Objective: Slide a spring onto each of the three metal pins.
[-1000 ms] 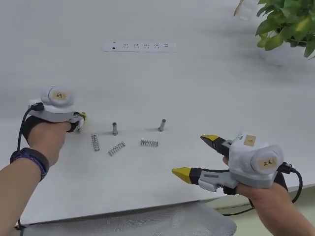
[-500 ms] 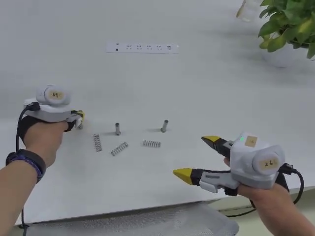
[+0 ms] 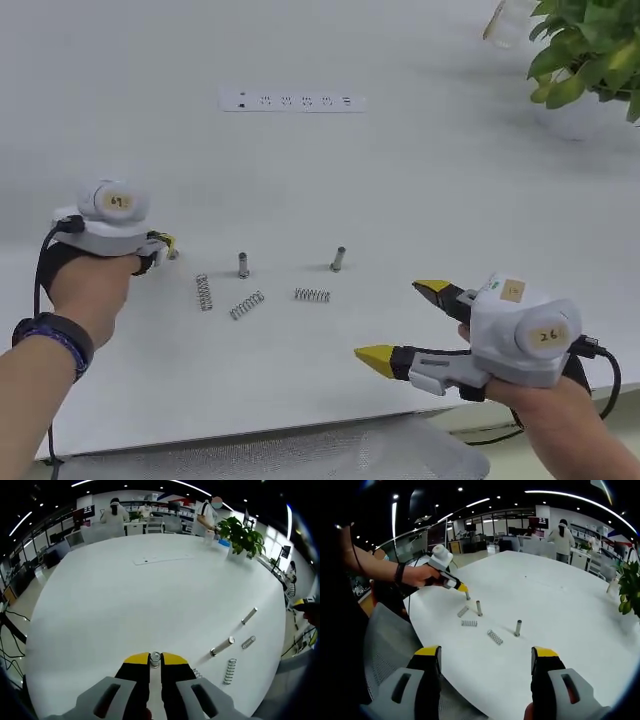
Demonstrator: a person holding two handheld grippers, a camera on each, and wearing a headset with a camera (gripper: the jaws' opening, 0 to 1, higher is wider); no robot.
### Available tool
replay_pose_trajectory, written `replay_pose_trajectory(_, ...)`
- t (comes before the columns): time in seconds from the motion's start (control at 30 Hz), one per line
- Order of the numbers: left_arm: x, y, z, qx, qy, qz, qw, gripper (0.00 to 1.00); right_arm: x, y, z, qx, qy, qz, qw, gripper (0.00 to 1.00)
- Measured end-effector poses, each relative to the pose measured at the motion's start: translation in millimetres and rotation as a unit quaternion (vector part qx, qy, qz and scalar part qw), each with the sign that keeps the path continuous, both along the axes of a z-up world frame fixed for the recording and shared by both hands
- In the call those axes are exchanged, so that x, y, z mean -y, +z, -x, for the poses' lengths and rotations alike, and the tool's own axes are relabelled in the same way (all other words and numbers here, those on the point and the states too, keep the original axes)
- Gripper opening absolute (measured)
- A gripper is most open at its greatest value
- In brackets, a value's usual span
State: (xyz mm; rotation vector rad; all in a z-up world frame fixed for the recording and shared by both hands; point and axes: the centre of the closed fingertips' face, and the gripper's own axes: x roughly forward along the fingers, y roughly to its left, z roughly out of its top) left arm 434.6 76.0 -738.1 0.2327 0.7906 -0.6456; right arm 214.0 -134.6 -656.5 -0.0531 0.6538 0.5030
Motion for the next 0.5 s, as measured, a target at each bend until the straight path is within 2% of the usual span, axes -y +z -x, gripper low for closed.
replay_pose_trajectory(0.3,-0.1,1.0,4.3,0.001,-0.004,0.000,1.0000,0.00,0.8,0.3,-0.2,0.002,-0.001,0.000,1.0000,0.72)
replay_pose_trajectory(0.5,0.2,0.8,11.3,0.003,-0.011,-0.004,0.9999,0.00,-0.1,-0.2,0.5,0.003,0.000,-0.001,1.0000,0.72)
